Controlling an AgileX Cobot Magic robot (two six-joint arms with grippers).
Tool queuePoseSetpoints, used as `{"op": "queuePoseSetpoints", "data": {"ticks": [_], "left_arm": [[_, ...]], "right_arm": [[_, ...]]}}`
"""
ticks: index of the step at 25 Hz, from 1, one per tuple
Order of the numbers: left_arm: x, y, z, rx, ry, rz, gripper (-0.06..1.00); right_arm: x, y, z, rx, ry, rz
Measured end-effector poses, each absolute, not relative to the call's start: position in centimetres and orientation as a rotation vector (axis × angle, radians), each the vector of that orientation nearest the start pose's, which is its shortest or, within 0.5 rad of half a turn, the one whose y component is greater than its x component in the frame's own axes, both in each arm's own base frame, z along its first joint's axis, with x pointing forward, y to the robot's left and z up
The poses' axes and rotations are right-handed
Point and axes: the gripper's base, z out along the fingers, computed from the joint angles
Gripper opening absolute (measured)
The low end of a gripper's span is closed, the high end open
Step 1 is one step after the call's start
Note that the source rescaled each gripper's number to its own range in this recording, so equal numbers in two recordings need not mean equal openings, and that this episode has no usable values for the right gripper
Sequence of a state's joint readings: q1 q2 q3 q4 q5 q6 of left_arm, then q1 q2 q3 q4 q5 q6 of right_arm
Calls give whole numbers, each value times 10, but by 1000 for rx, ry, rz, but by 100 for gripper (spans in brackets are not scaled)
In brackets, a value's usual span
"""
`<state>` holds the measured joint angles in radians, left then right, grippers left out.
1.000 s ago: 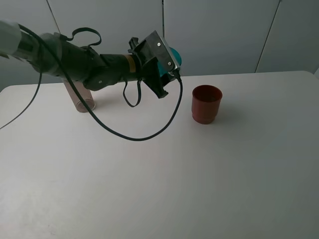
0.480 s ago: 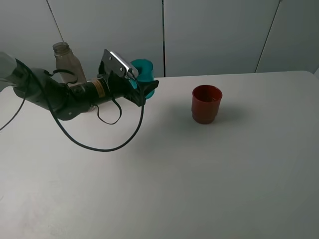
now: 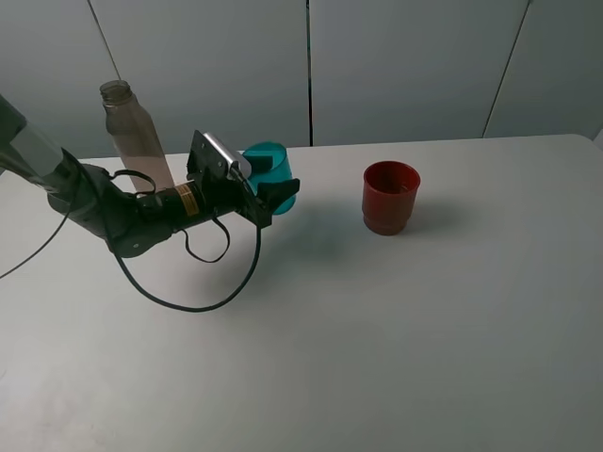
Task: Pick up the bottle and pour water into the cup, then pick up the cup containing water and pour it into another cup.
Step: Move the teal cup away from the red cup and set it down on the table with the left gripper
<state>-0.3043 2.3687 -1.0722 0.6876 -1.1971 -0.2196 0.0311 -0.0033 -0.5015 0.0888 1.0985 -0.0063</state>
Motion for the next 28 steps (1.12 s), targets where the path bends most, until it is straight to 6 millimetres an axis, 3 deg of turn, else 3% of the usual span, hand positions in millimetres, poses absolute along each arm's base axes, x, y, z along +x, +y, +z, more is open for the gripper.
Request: {"op": "queuePoseSetpoints", "data": {"ticks": [9, 26, 27, 28], "left_arm": [[380, -161, 45, 774, 1592, -671, 18], [380, -159, 38, 786, 1634, -651, 17], [380, -159, 38, 788, 1635, -648, 24], [380, -159, 38, 789, 1637, -647, 56]], "right_arm": [[-8, 7, 275, -45, 2076, 122], [-8, 7, 275, -45, 2076, 122], [-8, 7, 275, -45, 2076, 122], [-8, 7, 275, -45, 2076, 122]]}}
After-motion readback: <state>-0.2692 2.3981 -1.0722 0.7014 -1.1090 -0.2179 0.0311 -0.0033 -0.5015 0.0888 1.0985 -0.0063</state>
